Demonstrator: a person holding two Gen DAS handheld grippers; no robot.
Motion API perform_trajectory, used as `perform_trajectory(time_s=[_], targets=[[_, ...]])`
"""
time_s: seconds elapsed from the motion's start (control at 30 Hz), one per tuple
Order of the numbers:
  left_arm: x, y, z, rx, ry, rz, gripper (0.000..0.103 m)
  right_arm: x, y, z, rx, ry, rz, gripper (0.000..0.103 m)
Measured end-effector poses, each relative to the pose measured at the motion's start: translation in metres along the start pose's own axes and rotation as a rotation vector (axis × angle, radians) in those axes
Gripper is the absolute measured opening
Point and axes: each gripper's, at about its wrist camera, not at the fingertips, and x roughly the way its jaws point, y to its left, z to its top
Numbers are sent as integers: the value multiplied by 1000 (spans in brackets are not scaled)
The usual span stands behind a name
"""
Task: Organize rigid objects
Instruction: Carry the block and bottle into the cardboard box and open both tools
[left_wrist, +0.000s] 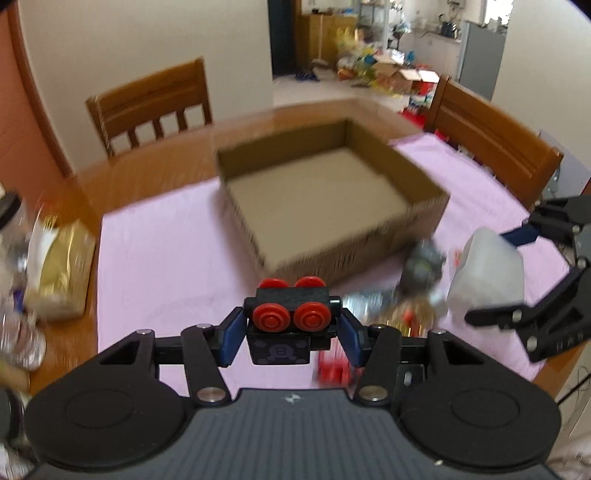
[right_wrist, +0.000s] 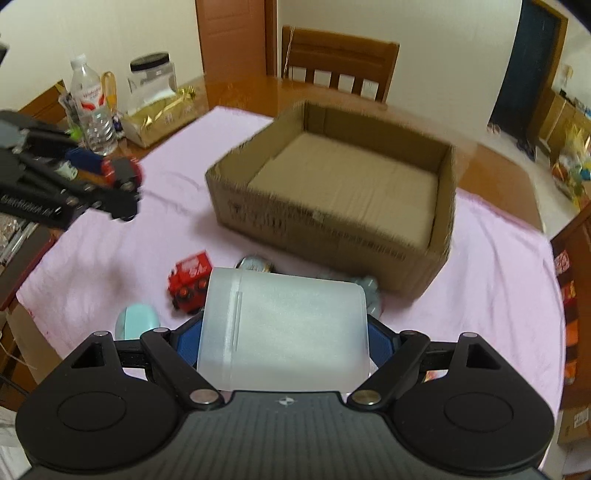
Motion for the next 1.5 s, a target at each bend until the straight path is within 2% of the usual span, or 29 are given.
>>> perform_trajectory(time_s=[0.17,0.3,0.57,0.6,0.63,0.7,0.8,1.07,1.43,1.47,1.5], targets=[[20,-2,40,20,-38,-14,53,-7,-11,17,-25,-46,-17,88],[54,0,66,6,-38,-13,53,-8,-21,29,-24,-68,-24,88],[92,2,85,-45,-29,-15,55,-3,-38,46,-21,-92,-56,88],[93,1,85,-50,-34,-6,66,-3,-40,46,-20,-94,-56,88],[94,1,85,-51,-44,6,85,-3,-42,48,-18,-96,-57,88],[93,0,85,-49,-80,37,94,-1,-46,51,-11,-97,-56,88],[86,3,83,-70,-101,54,97,4,-53,56,1,-95,-56,88],[58,21,65,-164,-107,82,100,17,-67,73,21,-93,-51,88],[29,38,15,-278,-70,153,100,56,-94,124,45,-111,-103,89],[29,39,11,-282,-65,158,100,60,-97,129,56,-118,-111,91],[28,38,9,-285,-61,162,100,63,-99,132,61,-126,-116,98]])
